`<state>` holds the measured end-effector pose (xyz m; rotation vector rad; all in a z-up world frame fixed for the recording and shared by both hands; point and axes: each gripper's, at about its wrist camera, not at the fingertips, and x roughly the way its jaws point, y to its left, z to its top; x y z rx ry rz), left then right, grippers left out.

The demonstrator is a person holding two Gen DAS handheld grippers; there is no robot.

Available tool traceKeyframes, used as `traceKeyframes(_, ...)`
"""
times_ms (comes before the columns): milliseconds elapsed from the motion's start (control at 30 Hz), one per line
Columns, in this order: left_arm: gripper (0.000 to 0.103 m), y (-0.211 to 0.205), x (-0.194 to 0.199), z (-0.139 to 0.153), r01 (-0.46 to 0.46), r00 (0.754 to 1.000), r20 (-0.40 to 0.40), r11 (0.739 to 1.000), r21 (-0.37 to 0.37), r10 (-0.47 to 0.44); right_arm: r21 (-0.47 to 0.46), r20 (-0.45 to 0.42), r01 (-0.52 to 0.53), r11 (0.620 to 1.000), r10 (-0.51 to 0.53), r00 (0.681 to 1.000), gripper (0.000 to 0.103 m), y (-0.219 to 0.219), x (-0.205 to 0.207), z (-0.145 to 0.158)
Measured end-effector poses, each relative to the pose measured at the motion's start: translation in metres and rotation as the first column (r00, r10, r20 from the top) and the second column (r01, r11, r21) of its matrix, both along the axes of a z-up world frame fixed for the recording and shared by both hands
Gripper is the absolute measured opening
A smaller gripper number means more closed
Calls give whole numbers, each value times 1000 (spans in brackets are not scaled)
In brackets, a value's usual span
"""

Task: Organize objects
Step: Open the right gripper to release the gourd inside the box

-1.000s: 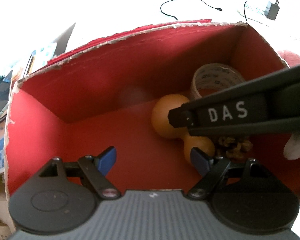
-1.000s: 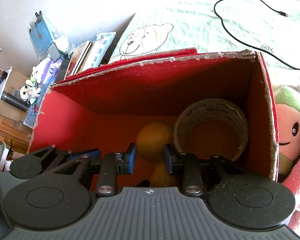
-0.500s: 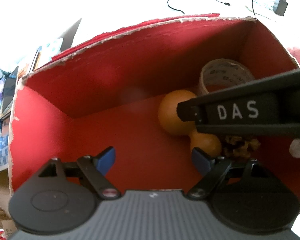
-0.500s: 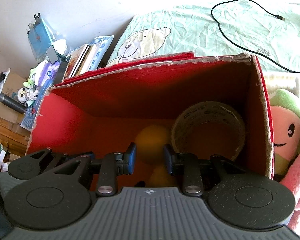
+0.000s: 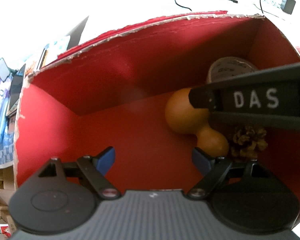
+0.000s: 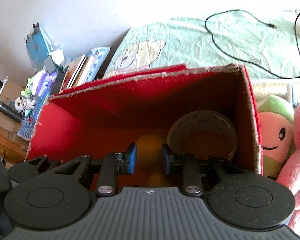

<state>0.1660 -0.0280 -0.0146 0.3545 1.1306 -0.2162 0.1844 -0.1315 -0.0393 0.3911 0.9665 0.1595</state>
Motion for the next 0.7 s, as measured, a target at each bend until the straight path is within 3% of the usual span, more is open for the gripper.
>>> traceKeyframes(433, 85, -7, -8, 7, 8, 1000, 11, 1000, -6, -8, -77, 64, 73, 994, -68, 996, 27, 0, -7, 8)
traceKeyframes(700, 85, -10, -15, 12, 9, 999, 36, 1000, -9, -9, -55, 104, 111, 992, -105, 989, 28, -1, -26, 17)
